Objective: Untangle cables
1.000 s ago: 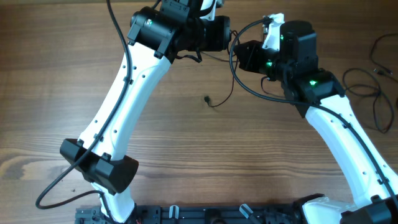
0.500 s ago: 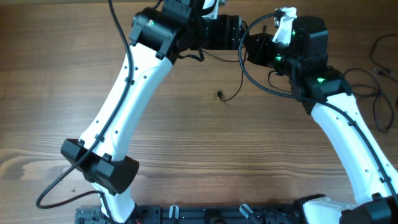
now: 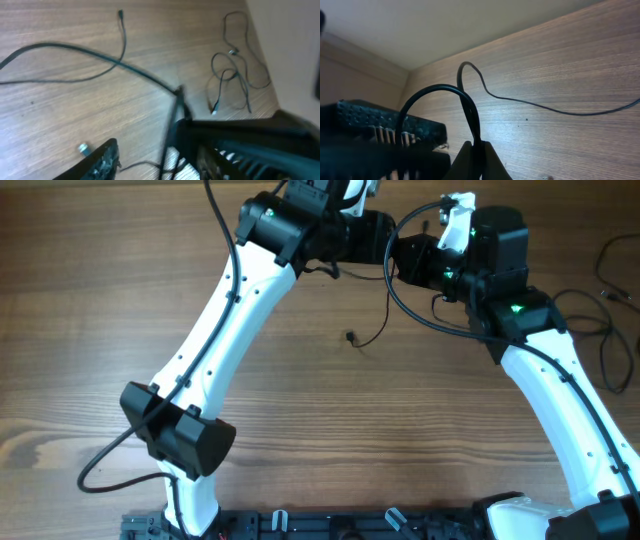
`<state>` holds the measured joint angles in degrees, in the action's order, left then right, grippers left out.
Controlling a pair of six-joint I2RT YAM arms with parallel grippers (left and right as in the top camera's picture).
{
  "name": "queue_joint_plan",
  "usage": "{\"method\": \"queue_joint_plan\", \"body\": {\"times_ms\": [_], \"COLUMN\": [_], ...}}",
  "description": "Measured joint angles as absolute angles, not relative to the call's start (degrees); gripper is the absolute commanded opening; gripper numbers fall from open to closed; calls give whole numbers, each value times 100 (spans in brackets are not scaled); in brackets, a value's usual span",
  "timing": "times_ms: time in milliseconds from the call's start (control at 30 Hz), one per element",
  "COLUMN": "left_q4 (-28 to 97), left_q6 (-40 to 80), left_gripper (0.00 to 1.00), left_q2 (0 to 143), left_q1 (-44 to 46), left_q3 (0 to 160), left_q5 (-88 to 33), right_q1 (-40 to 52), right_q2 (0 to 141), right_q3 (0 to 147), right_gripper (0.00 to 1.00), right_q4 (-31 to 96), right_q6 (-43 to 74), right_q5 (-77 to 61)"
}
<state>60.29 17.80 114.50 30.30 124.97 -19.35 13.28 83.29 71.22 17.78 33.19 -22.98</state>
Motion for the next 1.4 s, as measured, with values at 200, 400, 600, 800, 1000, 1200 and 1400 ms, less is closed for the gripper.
{"method": "queue_joint_plan", "body": {"times_ms": [200,400,600,800,1000,1200,1400], "left_q4": [6117,5872,5894,6108,6145,6139,5975], "left_q6": [1741,1678,1669,1682,1684,1684,1723], "left_gripper": [4,55,52,56,57,52,51], "left_q2": [11450,11629,11697,11638,11268,11249,11260], "left_q1": [2657,2919,2897,2644,2558,2561,2646], "left_q3": [12497,12497,12497,12497,12497,12497,12497], "left_q5": [-1957,-1977,-1979,-1999,-2001,-2001,-1999], "right_q1": [1162,1157,1142,1142,1142,1153,1321], "right_q2": [8329,8326,8326,8326,8326,8348,8423], "right_q3": [7122,7122,7122,7122,7122,7122,7122], "right_gripper": [4,4,4,4,4,4,4], "right_q4": [1754,1758,1750,1798,1929,1968,1962], "right_q6": [3319,3317,3312,3271,3269,3251,3249], "right_q5": [-2593,-2829,-2834,-2558,-2491,-2477,-2480]}}
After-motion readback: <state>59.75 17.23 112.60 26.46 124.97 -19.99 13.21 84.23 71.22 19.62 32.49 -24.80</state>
